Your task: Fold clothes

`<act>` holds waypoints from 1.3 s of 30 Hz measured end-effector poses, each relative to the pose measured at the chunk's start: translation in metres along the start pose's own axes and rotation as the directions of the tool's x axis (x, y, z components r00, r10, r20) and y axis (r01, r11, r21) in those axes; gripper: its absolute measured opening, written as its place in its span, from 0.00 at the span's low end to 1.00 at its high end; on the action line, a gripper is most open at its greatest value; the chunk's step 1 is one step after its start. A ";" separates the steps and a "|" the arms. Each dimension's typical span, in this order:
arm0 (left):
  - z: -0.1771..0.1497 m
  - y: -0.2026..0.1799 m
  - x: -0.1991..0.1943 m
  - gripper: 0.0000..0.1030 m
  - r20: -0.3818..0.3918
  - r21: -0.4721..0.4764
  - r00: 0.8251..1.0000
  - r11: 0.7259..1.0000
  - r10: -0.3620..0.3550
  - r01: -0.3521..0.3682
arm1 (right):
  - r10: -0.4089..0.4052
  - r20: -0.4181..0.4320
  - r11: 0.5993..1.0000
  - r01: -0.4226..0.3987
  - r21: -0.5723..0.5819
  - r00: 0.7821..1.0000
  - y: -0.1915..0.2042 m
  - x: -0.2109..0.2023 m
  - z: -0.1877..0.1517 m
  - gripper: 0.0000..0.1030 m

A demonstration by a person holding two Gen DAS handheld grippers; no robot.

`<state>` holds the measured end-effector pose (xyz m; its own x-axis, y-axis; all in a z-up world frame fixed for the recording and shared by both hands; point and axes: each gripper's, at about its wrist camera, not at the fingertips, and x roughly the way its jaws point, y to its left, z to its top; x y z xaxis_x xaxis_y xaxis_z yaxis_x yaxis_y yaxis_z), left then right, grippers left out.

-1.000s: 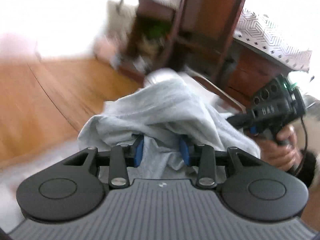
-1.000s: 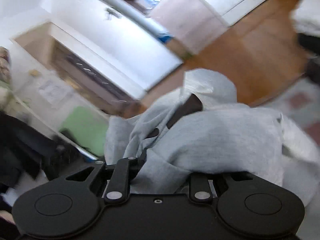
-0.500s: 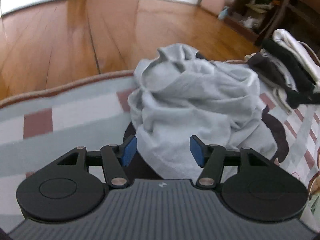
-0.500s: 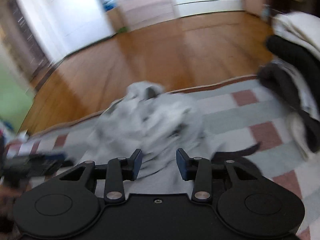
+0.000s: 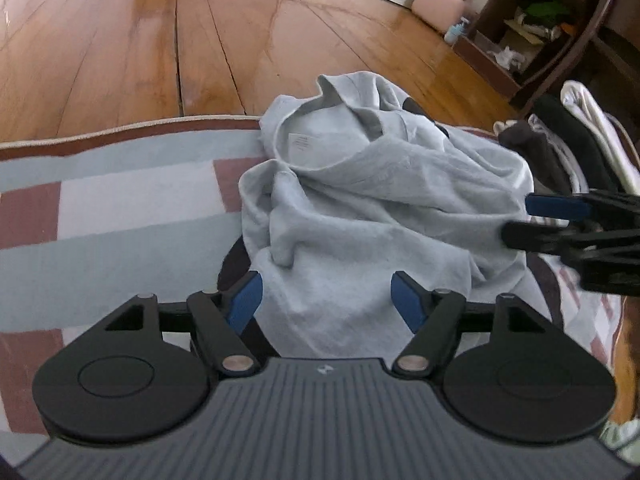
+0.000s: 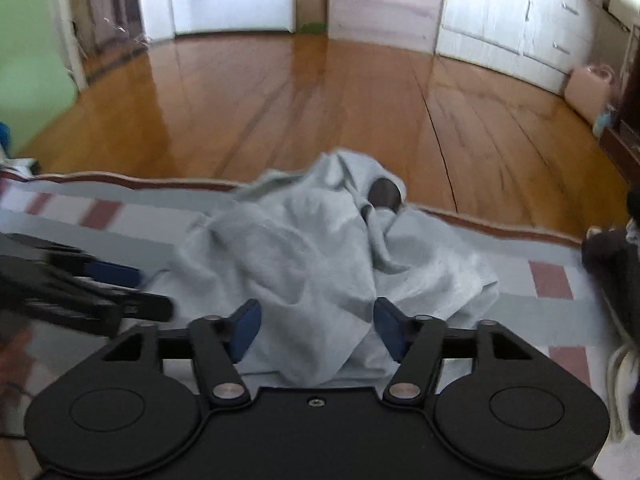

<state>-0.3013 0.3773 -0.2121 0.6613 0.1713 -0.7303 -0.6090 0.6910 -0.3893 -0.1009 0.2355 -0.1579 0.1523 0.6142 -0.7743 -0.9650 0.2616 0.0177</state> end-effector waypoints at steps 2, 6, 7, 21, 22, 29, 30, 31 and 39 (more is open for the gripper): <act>0.000 -0.002 0.000 0.68 0.010 0.012 1.000 1.000 -0.008 0.008 | 0.058 -0.005 0.997 -0.058 0.054 0.998 -0.012 0.011 -0.003 0.09; -0.001 -0.007 -0.009 0.68 0.106 0.032 0.994 0.999 0.034 -0.037 | 0.015 0.129 0.999 -0.011 -0.033 0.991 -0.018 -0.016 0.016 0.08; -0.001 -0.007 -0.011 0.68 0.121 0.034 0.992 0.999 0.030 -0.034 | 0.011 0.179 1.000 -0.011 0.000 0.984 -0.026 -0.031 0.026 0.08; -0.005 -0.032 -0.021 0.68 0.150 0.162 0.977 0.978 -0.152 0.127 | -0.224 0.233 0.916 0.123 0.381 0.946 -0.114 -0.097 -0.027 0.08; -0.008 -0.041 -0.021 0.68 0.141 0.207 0.975 0.968 -0.171 0.140 | -0.192 0.239 0.911 0.082 0.404 0.952 -0.115 -0.095 -0.034 0.08; -0.025 -0.088 -0.018 0.68 0.172 0.301 0.946 0.929 -0.274 0.215 | 0.020 0.281 0.842 -0.168 0.512 0.959 -0.114 -0.093 -0.053 0.09; -0.026 -0.094 -0.016 0.68 0.174 0.286 0.943 0.931 -0.282 0.226 | 0.060 0.295 0.830 -0.211 0.516 0.954 -0.111 -0.094 -0.051 0.09; -0.027 -0.102 -0.014 0.68 0.188 0.295 0.943 0.932 -0.275 0.212 | 0.102 0.313 0.818 -0.259 0.513 0.944 -0.106 -0.098 -0.047 0.09; -0.035 -0.140 -0.018 0.94 0.383 0.310 0.911 0.950 -0.153 0.029 | 0.387 0.412 0.726 -0.548 0.415 0.825 -0.051 -0.121 -0.024 0.09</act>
<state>-0.2432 0.2524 -0.1641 0.8633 0.3197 -0.3906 -0.4240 0.8791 -0.2176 -0.0755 0.1297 -0.0803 -0.1597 0.9148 -0.3710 -0.6955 0.1624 0.7000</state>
